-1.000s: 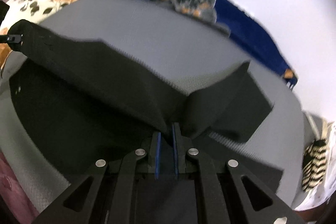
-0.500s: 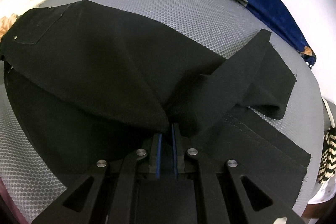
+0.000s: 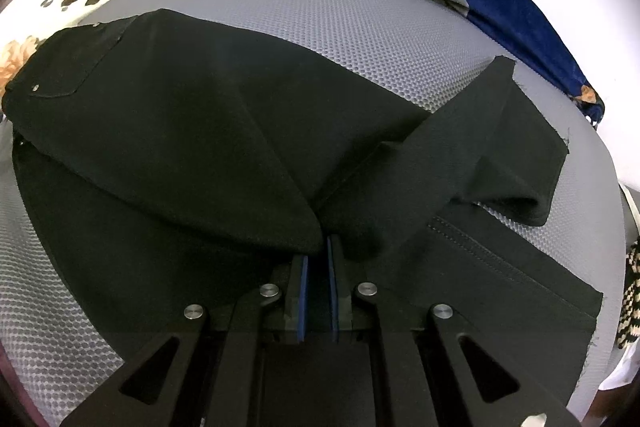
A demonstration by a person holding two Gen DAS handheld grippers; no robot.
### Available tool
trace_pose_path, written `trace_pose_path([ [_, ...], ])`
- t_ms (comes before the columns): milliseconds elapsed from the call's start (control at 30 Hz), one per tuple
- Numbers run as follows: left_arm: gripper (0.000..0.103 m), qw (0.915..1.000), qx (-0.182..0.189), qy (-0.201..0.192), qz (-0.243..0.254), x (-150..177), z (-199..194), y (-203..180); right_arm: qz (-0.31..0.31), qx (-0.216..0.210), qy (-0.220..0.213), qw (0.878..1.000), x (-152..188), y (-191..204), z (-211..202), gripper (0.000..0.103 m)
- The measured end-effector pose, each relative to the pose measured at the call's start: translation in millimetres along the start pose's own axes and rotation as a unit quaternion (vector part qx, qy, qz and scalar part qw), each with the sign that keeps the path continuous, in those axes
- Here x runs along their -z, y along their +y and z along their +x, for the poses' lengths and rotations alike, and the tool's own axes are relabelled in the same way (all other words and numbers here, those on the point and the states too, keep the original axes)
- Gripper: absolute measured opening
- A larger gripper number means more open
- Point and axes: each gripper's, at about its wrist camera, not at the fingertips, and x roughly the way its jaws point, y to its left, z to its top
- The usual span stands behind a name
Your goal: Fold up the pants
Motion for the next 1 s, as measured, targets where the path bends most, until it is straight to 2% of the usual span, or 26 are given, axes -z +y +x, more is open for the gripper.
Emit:
trace_pose_path([
  [100, 0.062, 0.9985, 0.013, -0.011, -0.053, -7, 12, 14, -0.002, 0.000, -0.002, 1.000, 1, 0, -1, 0.007],
  [167, 0.032, 0.9978, 0.002, -0.017, -0.064, -11, 17, 17, 0.001, 0.001, -0.004, 1.000, 1, 0, -2, 0.007],
  [267, 0.020, 0.9987, -0.009, -0.028, -0.041, -15, 15, 5, 0.008, 0.009, -0.011, 1.000, 0, 0, -9, 0.006],
  [333, 0.019, 0.9993, -0.015, -0.035, -0.002, -22, 7, -10, 0.013, 0.019, -0.021, 1.000, -1, 1, -22, 0.006],
  [467, 0.019, 0.9967, -0.002, -0.050, 0.065, -34, -12, -28, 0.003, 0.038, -0.040, 0.998, -1, 8, -57, 0.006],
  [633, 0.019, 0.9912, -0.031, -0.019, 0.127, -41, -10, -27, -0.011, 0.036, -0.041, 0.998, 10, 28, -90, 0.006],
  [767, 0.019, 0.9845, -0.082, 0.023, 0.153, -34, 13, -8, -0.019, 0.022, 0.000, 1.000, 28, 48, -76, 0.006],
  [833, 0.019, 0.9817, -0.098, 0.032, 0.160, -32, 21, 0, -0.017, 0.014, 0.024, 0.999, 37, 55, -62, 0.006],
  [1000, 0.020, 0.9776, -0.107, 0.029, 0.179, -25, 33, -10, -0.005, 0.005, 0.041, 0.999, 41, 54, -51, 0.006],
])
